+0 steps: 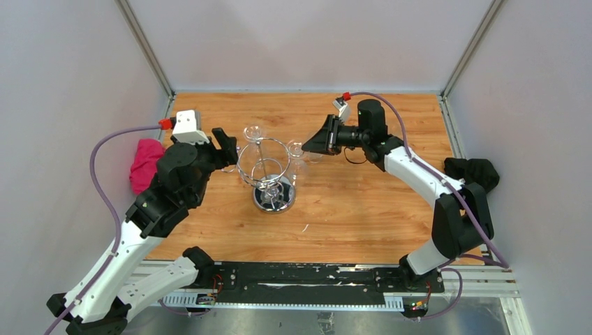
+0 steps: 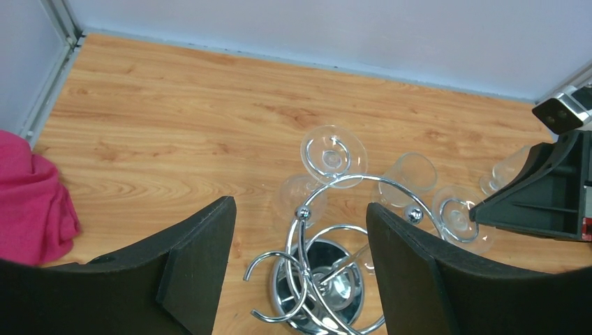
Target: Take the wine glass off the wine glass rack
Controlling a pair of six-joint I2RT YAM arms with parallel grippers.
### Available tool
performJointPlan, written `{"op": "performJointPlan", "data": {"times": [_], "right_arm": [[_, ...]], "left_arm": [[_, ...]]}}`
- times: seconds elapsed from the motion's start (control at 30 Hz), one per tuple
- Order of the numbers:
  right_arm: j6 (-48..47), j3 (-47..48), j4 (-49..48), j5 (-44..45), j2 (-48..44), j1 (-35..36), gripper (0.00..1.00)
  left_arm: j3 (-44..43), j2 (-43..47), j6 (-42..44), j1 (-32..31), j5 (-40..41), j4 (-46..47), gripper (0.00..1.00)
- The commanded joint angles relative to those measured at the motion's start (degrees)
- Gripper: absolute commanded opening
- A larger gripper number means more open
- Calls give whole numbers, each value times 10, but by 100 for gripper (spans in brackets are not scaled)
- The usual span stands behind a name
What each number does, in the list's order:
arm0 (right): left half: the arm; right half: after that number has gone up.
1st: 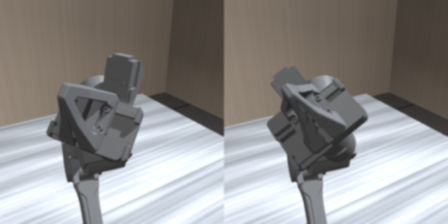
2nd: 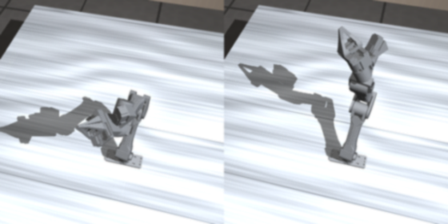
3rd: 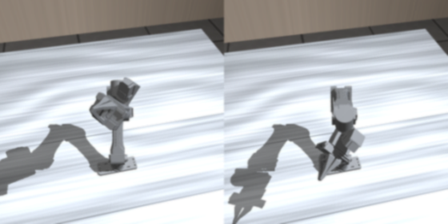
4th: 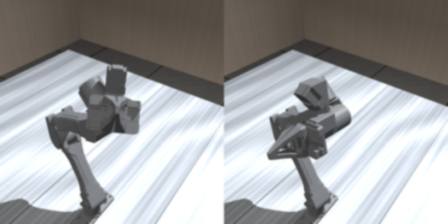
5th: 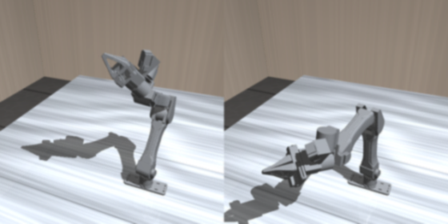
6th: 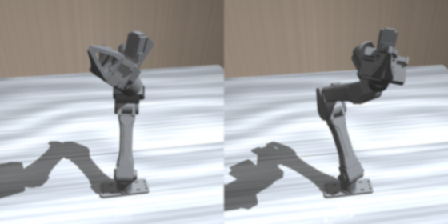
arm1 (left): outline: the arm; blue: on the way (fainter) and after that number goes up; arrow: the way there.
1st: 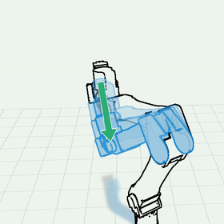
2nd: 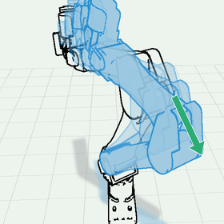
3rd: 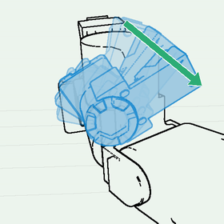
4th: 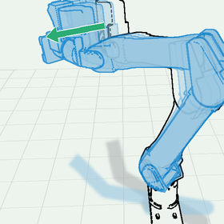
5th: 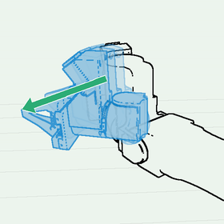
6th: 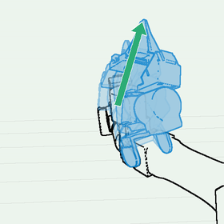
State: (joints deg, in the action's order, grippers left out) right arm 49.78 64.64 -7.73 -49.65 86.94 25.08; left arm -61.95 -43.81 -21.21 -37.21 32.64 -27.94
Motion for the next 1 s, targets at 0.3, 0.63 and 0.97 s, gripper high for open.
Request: {"op": "performJointPlan", "data": {"times": [0.3, 0.63, 0.97], "right_arm": [[17, -5, -25, -5, 17, 8, 16], [-1, 17, 14, 11, 2, 7, 13], [-6, 42, 35, 23, -10, -2, 8]], "left_arm": [[7, 8, 8, -1, 11, 12, 74], [8, 12, 11, -1, 12, 13, 75], [7, 12, 14, -1, 13, 12, 75]]}}
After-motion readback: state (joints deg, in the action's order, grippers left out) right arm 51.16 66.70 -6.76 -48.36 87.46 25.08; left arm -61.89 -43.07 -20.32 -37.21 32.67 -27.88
